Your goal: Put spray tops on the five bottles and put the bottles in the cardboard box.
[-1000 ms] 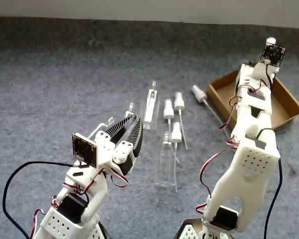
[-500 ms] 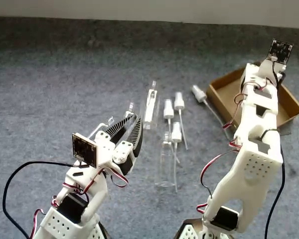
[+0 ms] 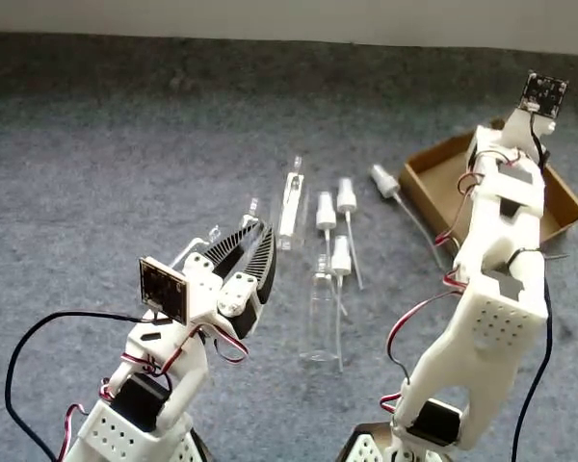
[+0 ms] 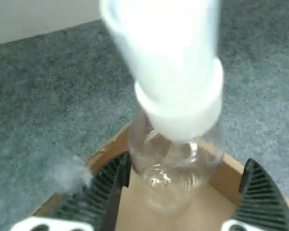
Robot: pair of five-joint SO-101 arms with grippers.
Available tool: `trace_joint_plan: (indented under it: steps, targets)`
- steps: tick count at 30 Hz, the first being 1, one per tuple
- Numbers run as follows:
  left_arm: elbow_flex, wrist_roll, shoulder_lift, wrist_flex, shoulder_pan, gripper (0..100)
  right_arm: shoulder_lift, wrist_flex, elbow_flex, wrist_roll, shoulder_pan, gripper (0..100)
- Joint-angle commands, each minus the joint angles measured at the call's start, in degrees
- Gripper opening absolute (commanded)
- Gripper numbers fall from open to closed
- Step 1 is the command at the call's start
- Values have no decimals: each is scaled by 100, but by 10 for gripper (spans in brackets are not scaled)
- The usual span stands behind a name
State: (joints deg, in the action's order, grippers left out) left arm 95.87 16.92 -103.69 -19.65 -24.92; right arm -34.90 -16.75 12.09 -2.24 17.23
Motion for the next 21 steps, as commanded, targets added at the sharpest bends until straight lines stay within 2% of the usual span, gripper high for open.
trace_joint_plan:
  steps: [1,9,21]
  targets:
    - [119,18,-13,-9,92,7,593,-374,514,-26,22,320]
    - [119,18,-13,-9,92,7,593,-1288,1103,-18,22,320]
    - [119,18,-48,-9,92,7,593,-3301,2440,-62,-31,320]
